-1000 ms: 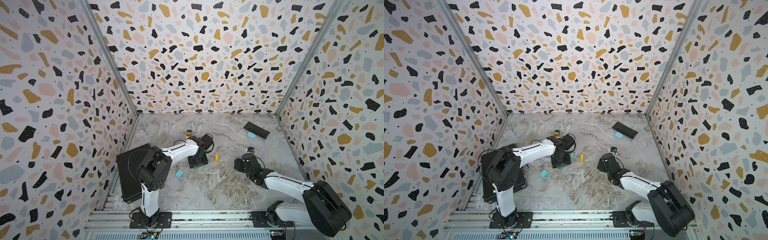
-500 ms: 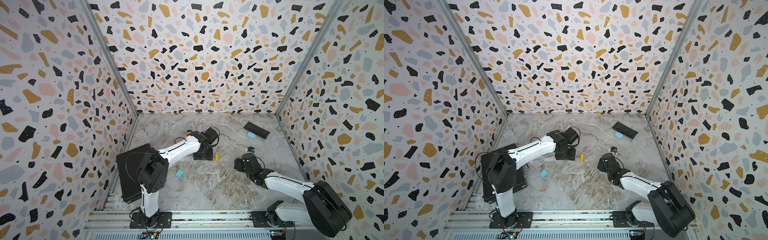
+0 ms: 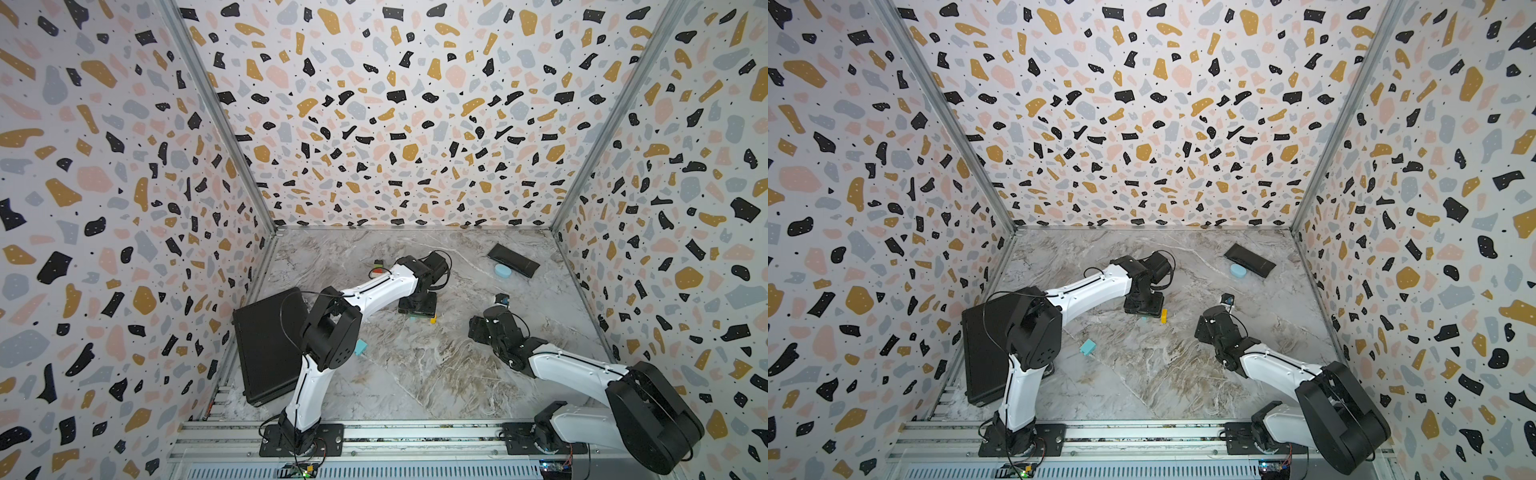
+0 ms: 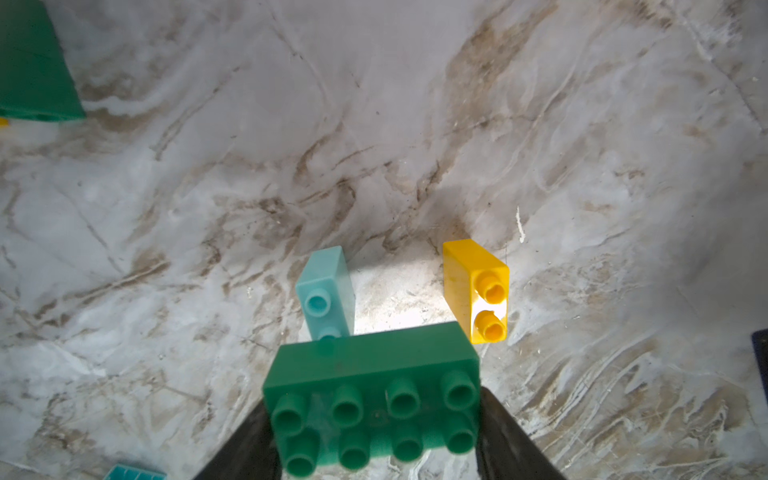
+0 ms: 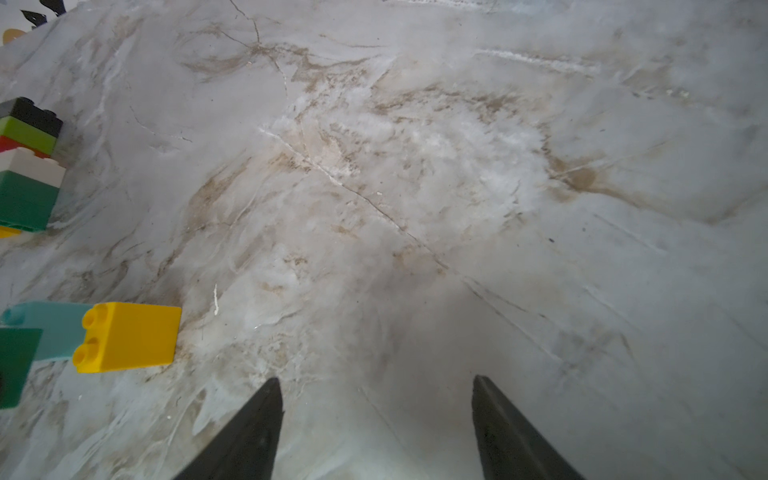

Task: Assemble the letter h with lego
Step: Assemble the lego brick with the lego brick.

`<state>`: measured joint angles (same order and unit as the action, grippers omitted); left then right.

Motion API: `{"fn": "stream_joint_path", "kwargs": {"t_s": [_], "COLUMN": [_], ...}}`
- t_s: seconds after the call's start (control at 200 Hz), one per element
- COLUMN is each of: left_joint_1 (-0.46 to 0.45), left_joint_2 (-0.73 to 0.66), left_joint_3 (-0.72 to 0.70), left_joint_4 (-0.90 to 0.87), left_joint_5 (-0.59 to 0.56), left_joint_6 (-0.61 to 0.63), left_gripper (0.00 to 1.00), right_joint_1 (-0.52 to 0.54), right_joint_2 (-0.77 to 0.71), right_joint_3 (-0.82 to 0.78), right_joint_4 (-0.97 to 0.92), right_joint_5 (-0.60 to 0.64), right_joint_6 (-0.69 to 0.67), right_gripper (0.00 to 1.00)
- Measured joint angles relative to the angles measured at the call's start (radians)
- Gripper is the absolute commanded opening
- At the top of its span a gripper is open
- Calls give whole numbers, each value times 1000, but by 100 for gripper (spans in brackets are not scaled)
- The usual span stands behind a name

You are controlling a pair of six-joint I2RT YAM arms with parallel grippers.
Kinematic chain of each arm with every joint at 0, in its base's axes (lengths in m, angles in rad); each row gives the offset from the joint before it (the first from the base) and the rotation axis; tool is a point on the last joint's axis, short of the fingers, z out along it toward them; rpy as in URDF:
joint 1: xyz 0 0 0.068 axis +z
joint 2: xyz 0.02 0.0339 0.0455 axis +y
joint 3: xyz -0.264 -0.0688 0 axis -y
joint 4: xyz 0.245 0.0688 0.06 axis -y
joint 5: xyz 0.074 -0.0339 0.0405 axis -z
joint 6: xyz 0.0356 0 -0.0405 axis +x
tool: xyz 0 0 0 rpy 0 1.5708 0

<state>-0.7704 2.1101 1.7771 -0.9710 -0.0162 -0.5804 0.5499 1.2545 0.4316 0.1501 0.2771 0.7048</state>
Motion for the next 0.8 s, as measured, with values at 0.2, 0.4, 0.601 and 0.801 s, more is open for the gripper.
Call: {"fn": "stream_joint_path", "kwargs": {"t_s": [0.2, 0.4, 0.601, 0.801], "left_joint_1": [0, 0, 3, 8], "left_joint_2": [27, 39, 46, 57], "left_joint_3": [31, 60, 68, 68], "left_joint_4": [-10, -13, -13, -11], "left_joint_5": [1, 8, 7, 7], "left_joint_6": [12, 16, 16, 14], "left_gripper": [0, 0, 0, 0], "right_joint_1": [0, 0, 0, 0], "right_joint_2": [0, 0, 0, 0], "right_joint_3": [0, 0, 0, 0], "right_joint_4": [0, 0, 0, 0], "right_joint_5": [0, -1, -1, -5], "right_joint_6": [-3, -6, -6, -6], "right_gripper": [73, 73, 73, 73]}}
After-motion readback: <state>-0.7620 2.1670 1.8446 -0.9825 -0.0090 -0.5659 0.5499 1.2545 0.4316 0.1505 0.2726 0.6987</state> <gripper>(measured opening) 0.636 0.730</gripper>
